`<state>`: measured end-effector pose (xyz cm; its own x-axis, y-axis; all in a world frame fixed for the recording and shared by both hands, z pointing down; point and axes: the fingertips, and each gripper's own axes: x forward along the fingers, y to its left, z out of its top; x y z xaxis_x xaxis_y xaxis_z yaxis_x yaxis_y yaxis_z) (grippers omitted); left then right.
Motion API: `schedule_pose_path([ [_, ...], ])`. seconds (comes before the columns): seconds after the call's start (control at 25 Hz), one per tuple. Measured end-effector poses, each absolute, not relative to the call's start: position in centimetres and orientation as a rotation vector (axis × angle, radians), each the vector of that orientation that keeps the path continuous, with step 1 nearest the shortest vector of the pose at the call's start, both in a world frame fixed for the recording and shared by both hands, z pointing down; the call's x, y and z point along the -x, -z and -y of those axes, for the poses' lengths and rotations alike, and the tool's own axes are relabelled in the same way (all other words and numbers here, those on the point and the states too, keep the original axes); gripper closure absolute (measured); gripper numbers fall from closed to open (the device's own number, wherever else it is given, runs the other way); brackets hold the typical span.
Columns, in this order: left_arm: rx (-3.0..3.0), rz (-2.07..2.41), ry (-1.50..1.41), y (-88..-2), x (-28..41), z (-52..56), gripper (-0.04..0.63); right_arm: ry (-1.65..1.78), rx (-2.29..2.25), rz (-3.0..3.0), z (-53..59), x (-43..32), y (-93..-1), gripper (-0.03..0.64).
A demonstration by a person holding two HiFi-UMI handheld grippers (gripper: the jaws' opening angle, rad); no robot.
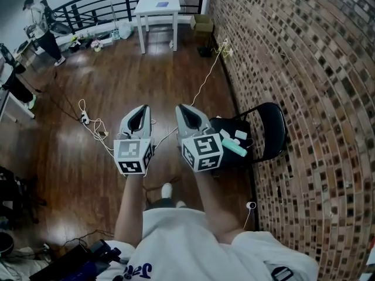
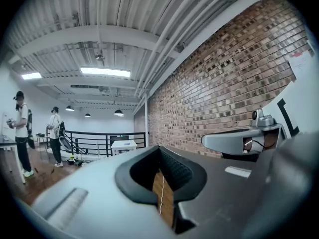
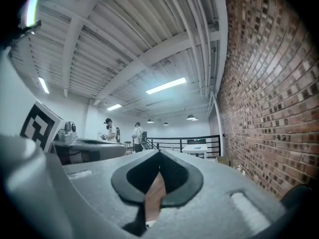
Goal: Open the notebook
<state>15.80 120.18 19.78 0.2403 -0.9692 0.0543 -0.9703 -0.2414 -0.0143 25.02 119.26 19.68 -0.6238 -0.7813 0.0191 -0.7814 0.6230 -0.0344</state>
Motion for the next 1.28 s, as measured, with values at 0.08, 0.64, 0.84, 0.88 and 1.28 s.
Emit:
schedule_pose_path([
  [0.08, -2.448, 1.940, -0.074, -19.8, -15.3, -119.7, 0.584, -0.065, -1.344, 2.837, -119.0, -24.5, -19.7, 0.625],
  [0.64, -2.479, 1.951, 0.007, -20.2, -11.5, -107.9, 0.584, 0.002, -1.364, 2.808, -107.0, -20.6, -20.3, 0.624],
  [0.84, -2.466, 1.986, 0.019, -19.9, -6.5, -103.4, 0.584, 0.009, -1.338, 2.806, -102.0, -15.5, -20.0, 0.624],
  [0.88, -2.458, 1.988, 0.024, -19.8, -5.8, -102.6, 0.584, 0.014, -1.331, 2.806, -101.4, -14.7, -19.9, 0.626],
  [1.28, -2.305, 2.072, -0.036, -22.6, -1.6, -94.8, 0.589, 0.048, -1.366, 2.709, -93.7, -12.0, -21.7, 0.627],
])
